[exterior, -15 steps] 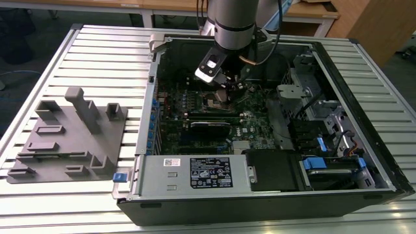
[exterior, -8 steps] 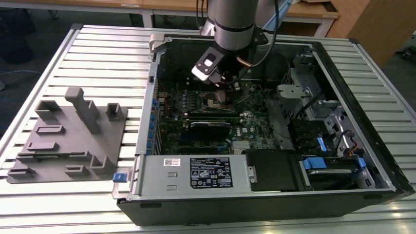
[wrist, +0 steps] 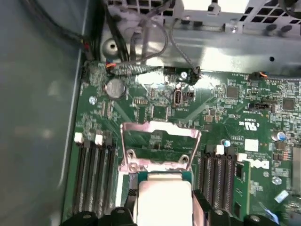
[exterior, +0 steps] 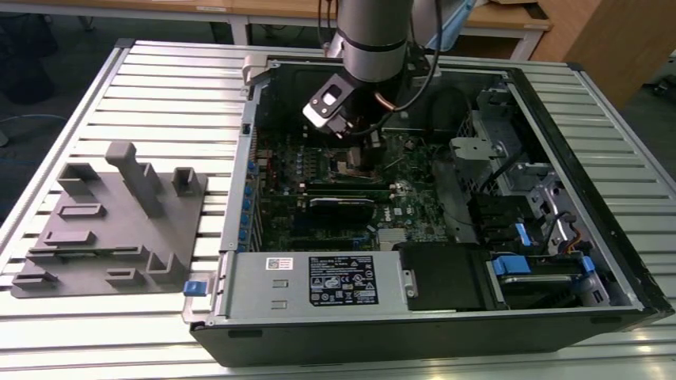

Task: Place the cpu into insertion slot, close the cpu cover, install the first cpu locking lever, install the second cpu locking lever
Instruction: 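Place the cpu into insertion slot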

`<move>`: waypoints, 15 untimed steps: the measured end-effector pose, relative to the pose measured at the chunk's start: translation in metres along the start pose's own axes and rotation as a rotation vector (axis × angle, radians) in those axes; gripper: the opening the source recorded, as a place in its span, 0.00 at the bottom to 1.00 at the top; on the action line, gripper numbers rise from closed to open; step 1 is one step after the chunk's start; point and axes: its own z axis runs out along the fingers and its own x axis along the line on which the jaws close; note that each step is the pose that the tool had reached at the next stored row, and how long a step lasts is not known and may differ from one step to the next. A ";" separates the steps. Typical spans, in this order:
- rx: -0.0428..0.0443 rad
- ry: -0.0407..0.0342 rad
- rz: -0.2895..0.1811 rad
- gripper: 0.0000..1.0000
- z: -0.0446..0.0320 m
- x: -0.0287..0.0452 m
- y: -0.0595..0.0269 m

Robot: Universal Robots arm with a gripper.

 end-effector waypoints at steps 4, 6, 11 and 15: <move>-0.0008 -0.0037 0.053 0.54 0.0006 -0.0001 -0.0004; -0.0012 -0.0022 0.060 0.54 0.0008 0.0000 -0.0020; -0.0012 -0.0001 0.062 0.54 0.0014 0.0022 -0.0084; -0.0013 0.0012 0.062 0.54 0.0045 0.0068 -0.0088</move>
